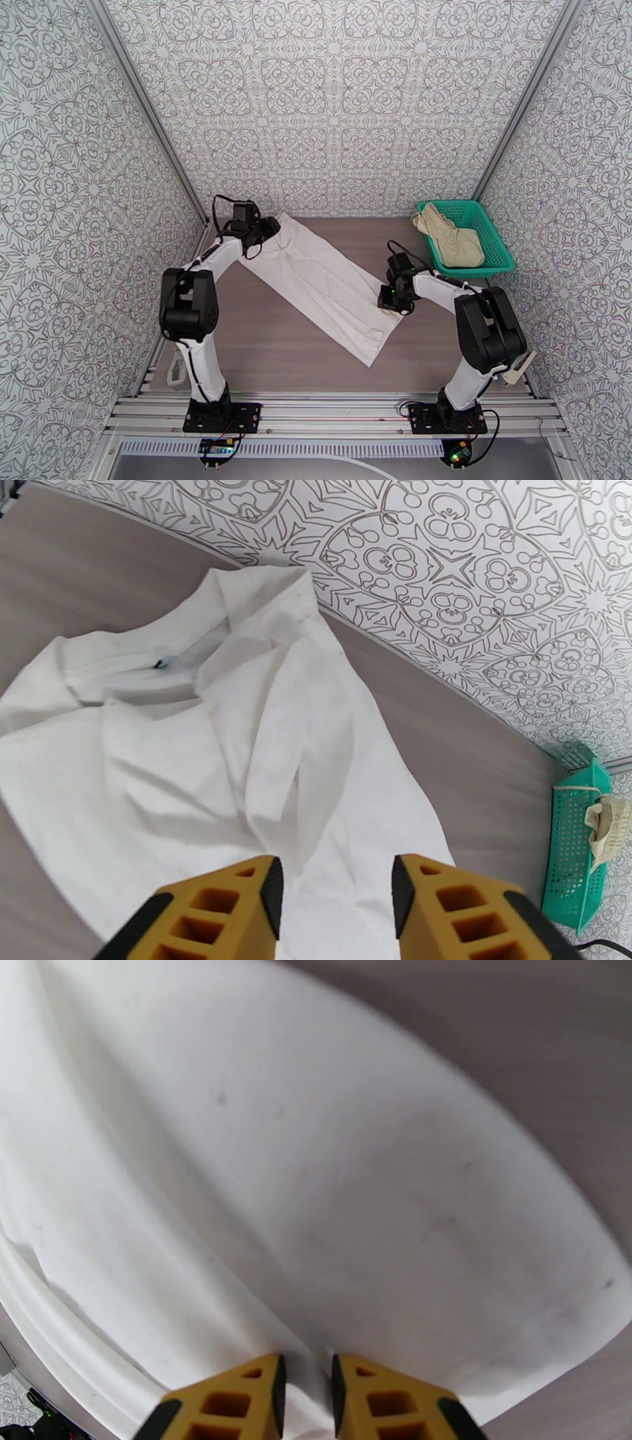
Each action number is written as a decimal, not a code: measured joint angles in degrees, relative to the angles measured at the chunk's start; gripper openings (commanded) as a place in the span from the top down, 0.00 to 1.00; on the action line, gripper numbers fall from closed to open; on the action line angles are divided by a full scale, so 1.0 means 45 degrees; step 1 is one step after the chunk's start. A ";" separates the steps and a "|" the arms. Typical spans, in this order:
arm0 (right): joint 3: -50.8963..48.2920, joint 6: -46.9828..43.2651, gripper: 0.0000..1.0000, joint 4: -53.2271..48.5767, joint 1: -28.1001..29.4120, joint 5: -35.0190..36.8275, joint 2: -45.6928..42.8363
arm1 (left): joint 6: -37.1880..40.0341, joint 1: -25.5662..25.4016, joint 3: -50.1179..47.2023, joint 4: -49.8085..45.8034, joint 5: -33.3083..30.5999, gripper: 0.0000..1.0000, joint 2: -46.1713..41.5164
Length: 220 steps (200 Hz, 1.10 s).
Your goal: Fold and stack the mixed laundry pile
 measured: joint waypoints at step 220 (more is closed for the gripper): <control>-0.0894 0.2948 0.72 -0.1987 0.7135 0.1185 -0.5153 | -0.1268 -0.1933 0.5435 -0.0563 -0.0185 0.73 0.6683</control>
